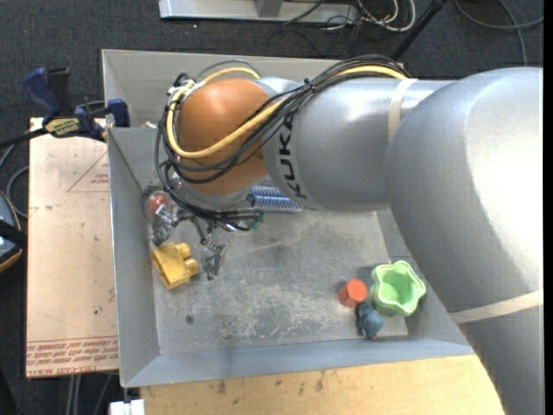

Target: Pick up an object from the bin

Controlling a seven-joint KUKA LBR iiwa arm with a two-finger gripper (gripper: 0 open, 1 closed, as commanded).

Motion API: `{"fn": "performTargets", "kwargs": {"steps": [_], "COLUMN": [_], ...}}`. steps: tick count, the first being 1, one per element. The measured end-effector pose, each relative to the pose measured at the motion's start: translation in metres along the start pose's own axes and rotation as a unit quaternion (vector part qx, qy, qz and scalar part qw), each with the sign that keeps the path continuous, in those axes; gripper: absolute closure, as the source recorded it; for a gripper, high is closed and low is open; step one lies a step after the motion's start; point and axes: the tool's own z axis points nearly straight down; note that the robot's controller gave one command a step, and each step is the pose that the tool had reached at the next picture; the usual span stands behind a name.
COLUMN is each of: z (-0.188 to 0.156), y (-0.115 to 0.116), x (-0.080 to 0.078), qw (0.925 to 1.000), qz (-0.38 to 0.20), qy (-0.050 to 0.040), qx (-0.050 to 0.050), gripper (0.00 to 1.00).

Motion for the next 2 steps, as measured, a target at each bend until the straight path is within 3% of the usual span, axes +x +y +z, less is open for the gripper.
{"fn": "performTargets", "kwargs": {"steps": [1, 2], "z": [0.0284, 0.0275], "y": [0.0131, 0.0116], "x": [-0.0074, -0.0076], "qw": [0.9885, 0.9889], "qz": [-0.151, -0.148], "qy": [0.0032, 0.0027], "qx": [0.001, -0.002], "gripper": [0.00, 0.00]}}
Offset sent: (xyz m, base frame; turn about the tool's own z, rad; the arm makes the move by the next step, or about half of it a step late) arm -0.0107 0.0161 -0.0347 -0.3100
